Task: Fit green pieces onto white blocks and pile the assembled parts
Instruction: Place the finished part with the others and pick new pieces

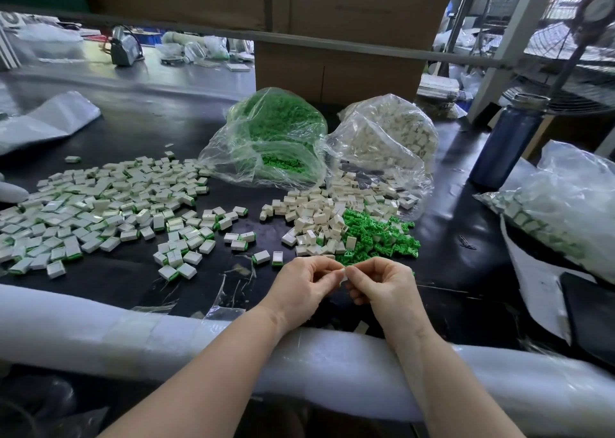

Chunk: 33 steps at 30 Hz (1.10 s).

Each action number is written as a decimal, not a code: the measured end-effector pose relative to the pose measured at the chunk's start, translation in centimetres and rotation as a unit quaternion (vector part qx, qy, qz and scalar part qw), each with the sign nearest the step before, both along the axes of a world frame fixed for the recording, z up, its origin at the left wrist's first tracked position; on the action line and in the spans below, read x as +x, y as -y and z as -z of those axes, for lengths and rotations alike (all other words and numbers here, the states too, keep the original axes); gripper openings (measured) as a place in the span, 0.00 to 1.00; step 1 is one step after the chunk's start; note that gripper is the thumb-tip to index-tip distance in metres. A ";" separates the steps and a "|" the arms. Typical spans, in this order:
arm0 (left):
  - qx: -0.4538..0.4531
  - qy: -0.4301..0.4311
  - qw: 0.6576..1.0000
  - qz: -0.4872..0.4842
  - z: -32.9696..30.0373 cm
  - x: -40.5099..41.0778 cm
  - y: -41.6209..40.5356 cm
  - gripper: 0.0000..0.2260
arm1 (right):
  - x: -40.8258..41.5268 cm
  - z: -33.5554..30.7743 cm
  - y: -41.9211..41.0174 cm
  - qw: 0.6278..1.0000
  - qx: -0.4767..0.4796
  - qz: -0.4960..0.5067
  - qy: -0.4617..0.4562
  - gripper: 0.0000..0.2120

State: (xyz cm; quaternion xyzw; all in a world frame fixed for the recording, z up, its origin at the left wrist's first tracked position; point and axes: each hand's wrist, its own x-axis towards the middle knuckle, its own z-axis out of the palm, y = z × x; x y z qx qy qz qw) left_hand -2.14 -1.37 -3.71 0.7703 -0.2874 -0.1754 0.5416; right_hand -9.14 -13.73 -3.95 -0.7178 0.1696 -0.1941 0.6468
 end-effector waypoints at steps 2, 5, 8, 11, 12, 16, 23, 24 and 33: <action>-0.009 -0.004 1.000 0.003 0.0 -0.1 0.0 0.06 | 0.0 0.0 0.0 1.000 0.006 -0.001 0.006 0.04; -0.017 -0.001 1.000 0.000 -0.1 -0.2 0.0 0.06 | -0.1 0.0 0.1 1.000 0.004 -0.009 0.010 0.04; -0.014 -0.010 1.000 -0.002 -0.1 -0.1 -0.1 0.06 | -0.1 0.1 0.0 1.000 -0.008 -0.019 0.010 0.06; -0.019 -0.016 1.000 -0.011 -0.1 -0.1 -0.2 0.06 | -0.1 0.1 0.0 0.999 -0.009 -0.030 0.012 0.07; -0.023 -0.021 0.999 -0.012 -0.1 0.0 -0.2 0.06 | -0.2 0.0 0.0 0.999 -0.004 -0.033 0.014 0.08; -0.047 -0.049 0.998 -0.003 -0.2 0.0 -0.1 0.08 | -0.2 0.0 0.2 0.999 0.015 -0.020 0.026 0.05; -0.058 -0.029 0.998 0.015 -0.1 0.1 -0.1 0.05 | -0.1 -0.2 -0.2 0.994 -0.011 -0.101 -0.028 0.07; -0.058 -0.031 0.998 0.018 -0.1 0.1 -0.1 0.05 | -0.1 -0.3 -0.2 0.993 -0.007 -0.110 -0.031 0.08; -0.035 0.010 0.998 0.057 -0.4 -0.4 0.0 0.06 | -0.2 -0.3 0.0 0.991 0.047 -0.123 -0.017 0.10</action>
